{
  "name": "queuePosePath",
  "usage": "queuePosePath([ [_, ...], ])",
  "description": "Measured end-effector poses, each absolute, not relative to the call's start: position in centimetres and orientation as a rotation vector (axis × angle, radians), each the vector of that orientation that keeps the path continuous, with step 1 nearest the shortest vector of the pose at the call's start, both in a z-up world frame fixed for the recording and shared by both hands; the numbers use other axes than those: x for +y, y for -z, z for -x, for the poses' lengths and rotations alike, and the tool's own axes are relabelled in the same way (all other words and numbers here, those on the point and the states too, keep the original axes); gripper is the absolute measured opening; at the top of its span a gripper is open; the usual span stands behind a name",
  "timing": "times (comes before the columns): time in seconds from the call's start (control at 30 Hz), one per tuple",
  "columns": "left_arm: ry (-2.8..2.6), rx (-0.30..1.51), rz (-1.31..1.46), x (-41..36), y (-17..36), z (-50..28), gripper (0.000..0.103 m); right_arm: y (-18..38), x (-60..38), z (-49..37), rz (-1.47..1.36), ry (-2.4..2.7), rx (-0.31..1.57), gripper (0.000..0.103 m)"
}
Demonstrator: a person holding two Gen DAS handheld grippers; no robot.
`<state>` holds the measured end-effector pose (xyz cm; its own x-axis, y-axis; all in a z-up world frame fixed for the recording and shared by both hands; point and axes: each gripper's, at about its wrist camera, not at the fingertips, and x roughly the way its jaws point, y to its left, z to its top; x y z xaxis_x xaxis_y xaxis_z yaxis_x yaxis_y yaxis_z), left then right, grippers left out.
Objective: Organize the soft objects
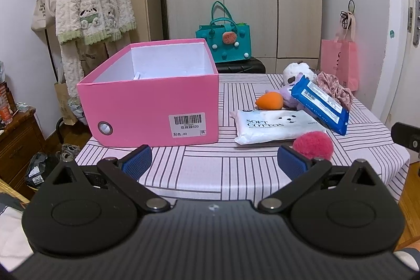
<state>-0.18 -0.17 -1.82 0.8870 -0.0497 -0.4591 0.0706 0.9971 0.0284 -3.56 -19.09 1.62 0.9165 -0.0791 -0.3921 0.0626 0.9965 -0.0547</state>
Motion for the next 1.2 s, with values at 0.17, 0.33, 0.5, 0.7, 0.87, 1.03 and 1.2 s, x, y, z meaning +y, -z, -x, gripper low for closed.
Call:
queuePosePath([
  [0.17,0.061,0.478,-0.044,-0.26,1.88,0.1,0.103,-1.52,-19.06,3.62,0.041,0.074,0.407,0.102],
  [0.33,0.061,0.478,-0.042,-0.26,1.91,0.08,0.103,-1.54,-19.08,3.6,0.042,0.074,0.407,0.102],
  [0.5,0.061,0.476,-0.043,-0.25,1.93,0.09,0.103,-1.54,-19.07,3.61,0.041,0.075,0.407,0.102],
  [0.7,0.062,0.476,-0.043,-0.29,1.96,0.03,0.103,-1.36,-19.28,3.39,0.04,0.079,0.41,0.102],
  [0.87,0.059,0.475,-0.04,-0.23,1.98,0.01,0.103,-1.23,-19.31,3.24,0.043,0.083,0.414,0.102],
  [1.03,0.057,0.473,-0.038,0.15,1.86,-0.05,0.103,-1.17,-19.36,3.13,0.044,0.086,0.415,0.102],
  [1.2,0.054,0.468,-0.034,0.34,1.88,-0.12,0.103,-1.12,-19.37,3.11,0.044,0.086,0.414,0.102],
])
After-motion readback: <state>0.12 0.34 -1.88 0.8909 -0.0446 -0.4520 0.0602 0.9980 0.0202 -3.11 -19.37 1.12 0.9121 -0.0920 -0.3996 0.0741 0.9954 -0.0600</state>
